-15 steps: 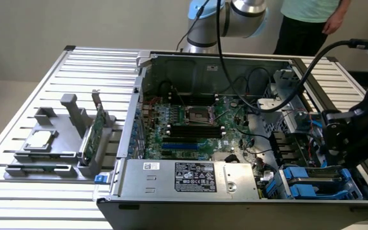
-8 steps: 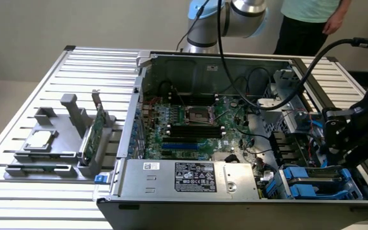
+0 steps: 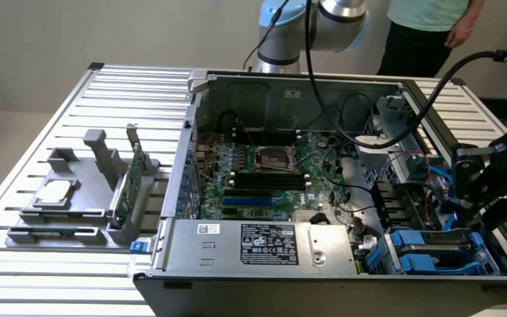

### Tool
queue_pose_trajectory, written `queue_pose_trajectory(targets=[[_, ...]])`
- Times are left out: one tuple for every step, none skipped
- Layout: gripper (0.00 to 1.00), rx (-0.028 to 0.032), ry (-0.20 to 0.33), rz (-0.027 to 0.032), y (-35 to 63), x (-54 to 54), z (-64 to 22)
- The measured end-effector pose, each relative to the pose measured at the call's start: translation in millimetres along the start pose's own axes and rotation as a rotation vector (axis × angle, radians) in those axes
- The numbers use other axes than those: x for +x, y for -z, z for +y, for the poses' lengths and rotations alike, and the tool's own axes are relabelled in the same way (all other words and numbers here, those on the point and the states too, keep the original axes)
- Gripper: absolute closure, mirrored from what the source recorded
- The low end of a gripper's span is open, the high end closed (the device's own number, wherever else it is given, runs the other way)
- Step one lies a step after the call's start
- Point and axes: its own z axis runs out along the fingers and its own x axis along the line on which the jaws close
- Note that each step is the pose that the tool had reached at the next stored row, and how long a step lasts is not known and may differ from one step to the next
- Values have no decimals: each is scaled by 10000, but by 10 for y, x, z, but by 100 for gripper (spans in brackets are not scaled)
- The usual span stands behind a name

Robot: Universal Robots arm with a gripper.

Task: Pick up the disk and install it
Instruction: 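Insert the first disk wire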

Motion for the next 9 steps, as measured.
queue_pose_trajectory(targets=[[63, 2, -107, -2, -2, -3, 2], [63, 6, -225, -4, -5, -4, 3], [63, 12, -354, -7, -7, -5, 4], [63, 15, -488, -9, -12, -5, 4], [63, 19, -655, -12, -18, -6, 4], [63, 23, -814, -14, -23, -6, 4], [63, 28, -983, -18, -28, -6, 4], [63, 33, -1155, -21, -34, -6, 4], [63, 37, -1331, -24, -41, -6, 4]])
